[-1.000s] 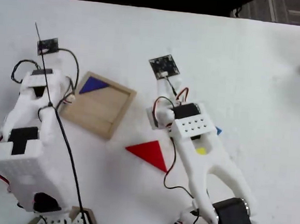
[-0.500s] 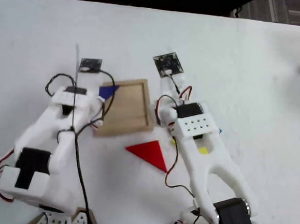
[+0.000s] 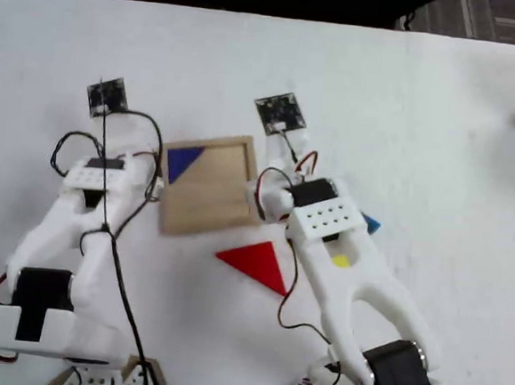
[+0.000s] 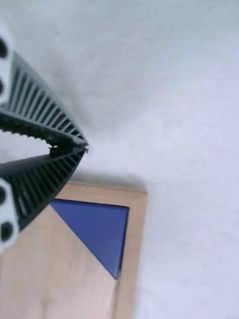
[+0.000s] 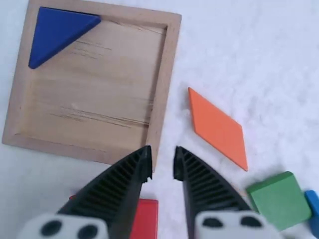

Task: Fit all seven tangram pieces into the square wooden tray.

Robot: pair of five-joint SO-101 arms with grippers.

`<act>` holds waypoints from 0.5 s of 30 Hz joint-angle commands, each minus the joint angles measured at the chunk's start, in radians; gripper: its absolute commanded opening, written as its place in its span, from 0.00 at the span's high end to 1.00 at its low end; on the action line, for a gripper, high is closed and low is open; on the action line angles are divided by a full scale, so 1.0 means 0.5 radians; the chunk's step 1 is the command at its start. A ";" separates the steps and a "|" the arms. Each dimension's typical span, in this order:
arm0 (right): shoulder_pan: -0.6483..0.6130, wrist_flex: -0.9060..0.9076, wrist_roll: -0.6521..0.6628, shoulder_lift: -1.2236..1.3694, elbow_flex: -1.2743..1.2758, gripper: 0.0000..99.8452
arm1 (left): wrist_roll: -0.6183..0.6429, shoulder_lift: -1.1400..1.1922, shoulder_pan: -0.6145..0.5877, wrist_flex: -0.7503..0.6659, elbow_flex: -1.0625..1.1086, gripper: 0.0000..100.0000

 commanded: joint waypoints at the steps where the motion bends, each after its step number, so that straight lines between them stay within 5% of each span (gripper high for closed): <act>1: -0.057 -0.032 -0.043 -0.011 -0.003 0.81 | 0.046 -0.115 -0.075 -0.123 -0.006 0.98; 8: -0.204 -0.305 -0.043 0.339 -0.009 0.79 | 0.114 -0.103 -0.361 -0.126 -0.110 0.98; 15: -0.235 -0.296 -0.040 0.496 -0.117 0.79 | 0.107 -0.100 -0.370 -0.215 -0.068 0.98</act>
